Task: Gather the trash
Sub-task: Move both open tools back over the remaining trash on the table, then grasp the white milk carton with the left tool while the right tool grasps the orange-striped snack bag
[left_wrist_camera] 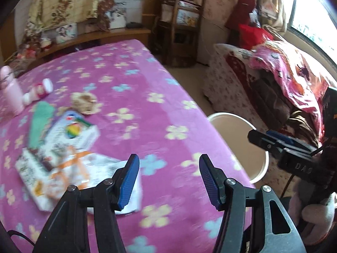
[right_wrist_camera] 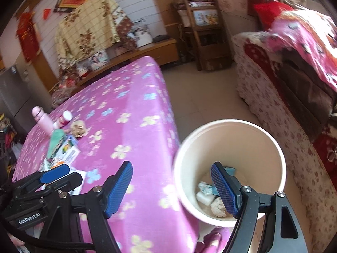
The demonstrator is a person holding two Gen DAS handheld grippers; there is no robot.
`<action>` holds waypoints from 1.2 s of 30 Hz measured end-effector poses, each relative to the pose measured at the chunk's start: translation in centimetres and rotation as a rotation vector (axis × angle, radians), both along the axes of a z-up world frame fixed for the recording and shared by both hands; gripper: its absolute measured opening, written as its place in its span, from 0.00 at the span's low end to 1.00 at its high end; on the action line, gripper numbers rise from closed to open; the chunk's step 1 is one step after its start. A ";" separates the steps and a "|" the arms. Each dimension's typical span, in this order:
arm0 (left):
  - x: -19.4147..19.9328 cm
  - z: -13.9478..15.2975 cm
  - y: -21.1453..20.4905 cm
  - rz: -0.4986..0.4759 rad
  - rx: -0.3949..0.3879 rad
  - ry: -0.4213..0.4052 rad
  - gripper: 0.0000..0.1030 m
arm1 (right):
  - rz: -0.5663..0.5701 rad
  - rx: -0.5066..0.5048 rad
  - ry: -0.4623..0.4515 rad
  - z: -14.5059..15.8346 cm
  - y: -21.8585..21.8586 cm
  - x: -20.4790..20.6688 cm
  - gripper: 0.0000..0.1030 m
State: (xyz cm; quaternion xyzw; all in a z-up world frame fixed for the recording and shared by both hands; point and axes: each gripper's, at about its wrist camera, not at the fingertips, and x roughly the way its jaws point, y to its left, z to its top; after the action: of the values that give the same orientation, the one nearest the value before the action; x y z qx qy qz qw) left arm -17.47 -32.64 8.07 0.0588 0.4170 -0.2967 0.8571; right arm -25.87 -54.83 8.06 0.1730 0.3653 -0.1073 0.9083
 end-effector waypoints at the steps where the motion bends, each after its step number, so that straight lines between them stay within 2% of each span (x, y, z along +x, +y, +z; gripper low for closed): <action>1: 0.0 0.1 0.9 0.011 0.002 -0.005 0.58 | 0.022 -0.003 -0.007 0.3 0.9 0.3 0.78; 8: 1.1 0.4 8.4 0.138 0.008 -0.007 0.58 | 0.137 -0.011 -0.021 1.3 5.8 2.6 0.78; 14: 3.6 -0.9 14.6 0.281 0.029 0.024 0.59 | 0.226 -0.015 0.007 0.9 9.4 5.0 0.78; 19: 6.6 -2.5 17.2 0.385 0.027 0.072 0.59 | 0.310 -0.032 0.031 0.0 12.4 6.9 0.78; 24: 9.2 -3.7 17.3 0.447 0.022 0.103 0.59 | 0.352 -0.049 0.063 -0.8 13.7 8.2 0.78; 29: 9.9 -3.8 16.1 0.422 0.083 0.079 0.61 | 0.353 -0.039 0.066 -1.1 13.7 9.3 0.78; 32: 9.6 -4.3 16.2 0.361 0.136 0.103 0.62 | 0.364 -0.034 0.070 -1.6 13.6 10.4 0.78; 36: 8.9 -4.3 17.3 0.292 0.147 0.122 0.62 | 0.396 -0.045 0.091 -2.9 14.1 12.6 0.78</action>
State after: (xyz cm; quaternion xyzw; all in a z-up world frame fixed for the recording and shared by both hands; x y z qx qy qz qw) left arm -8.60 -15.31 3.81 0.0422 0.4931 -0.1408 0.8575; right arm -13.28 -40.71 5.20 0.0725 0.4302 0.0579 0.8979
